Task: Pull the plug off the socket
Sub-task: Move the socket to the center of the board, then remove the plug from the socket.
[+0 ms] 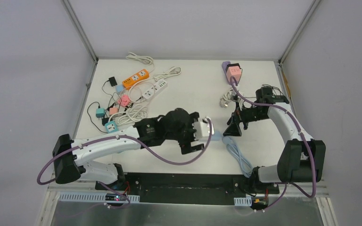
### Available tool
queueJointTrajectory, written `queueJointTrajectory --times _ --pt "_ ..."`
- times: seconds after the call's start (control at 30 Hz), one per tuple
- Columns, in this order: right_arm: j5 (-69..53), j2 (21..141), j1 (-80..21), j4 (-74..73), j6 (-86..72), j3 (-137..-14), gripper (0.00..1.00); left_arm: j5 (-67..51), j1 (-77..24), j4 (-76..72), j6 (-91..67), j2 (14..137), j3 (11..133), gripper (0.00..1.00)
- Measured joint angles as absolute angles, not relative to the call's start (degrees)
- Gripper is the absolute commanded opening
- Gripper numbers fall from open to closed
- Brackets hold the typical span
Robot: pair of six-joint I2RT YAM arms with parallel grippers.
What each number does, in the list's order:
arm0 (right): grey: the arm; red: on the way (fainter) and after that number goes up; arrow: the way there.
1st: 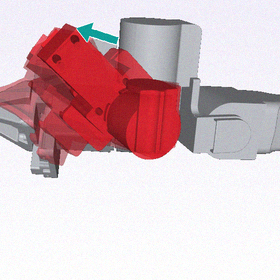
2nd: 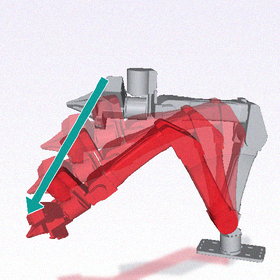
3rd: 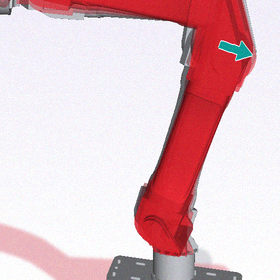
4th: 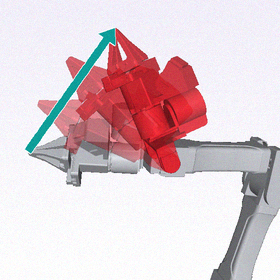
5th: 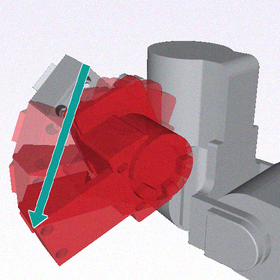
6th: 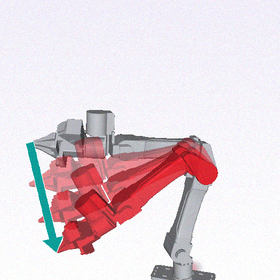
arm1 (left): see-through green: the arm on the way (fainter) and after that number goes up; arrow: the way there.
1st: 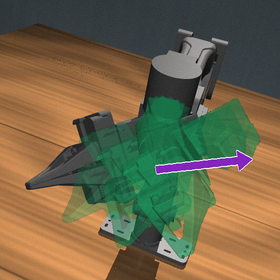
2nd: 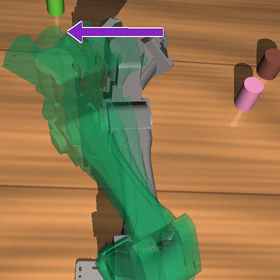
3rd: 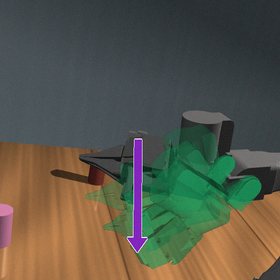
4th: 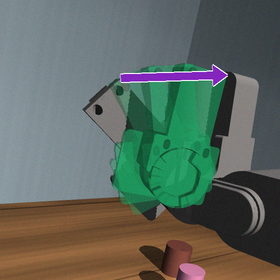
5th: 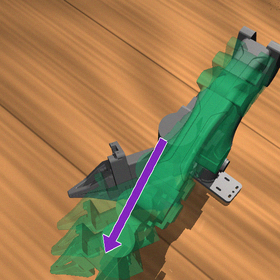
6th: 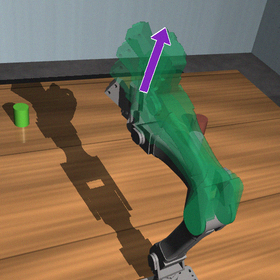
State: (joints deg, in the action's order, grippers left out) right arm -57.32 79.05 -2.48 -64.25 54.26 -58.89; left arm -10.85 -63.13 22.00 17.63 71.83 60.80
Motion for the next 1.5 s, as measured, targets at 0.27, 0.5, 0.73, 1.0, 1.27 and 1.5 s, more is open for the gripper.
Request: queueJointTrajectory --times 0.27,0.5,0.73,1.0,1.27,1.5 --pt "-61.04 79.35 -0.56 -58.98 49.45 -56.42 1.0 2.13 -69.38 23.77 32.64 76.01 56.1 0.93" --pt "-62.24 80.75 -0.54 -57.17 48.56 -55.64 1.0 7.07 -68.88 17.12 38.61 77.65 52.31 0.91" --pt "-62.3 81.6 -0.51 -56.82 48.49 -55.57 1.0 8.6 -68.14 9.87 39.79 80.68 51.48 0.79" --pt "-62.41 82.08 -0.51 -57.1 48.97 -55.57 1.0 9.37 -67.37 7.2 39.75 81.56 50.54 0.68" --pt "-62.48 82.28 -0.51 -57.28 49.21 -55.57 1.0 5.32 -62.08 7.73 36.88 77.03 49.89 0.48" --pt "-62.57 82.5 -0.51 -57.25 49.39 -55.57 1.0 0.4 -58.37 8.08 34.0 75.75 49.91 0.46"
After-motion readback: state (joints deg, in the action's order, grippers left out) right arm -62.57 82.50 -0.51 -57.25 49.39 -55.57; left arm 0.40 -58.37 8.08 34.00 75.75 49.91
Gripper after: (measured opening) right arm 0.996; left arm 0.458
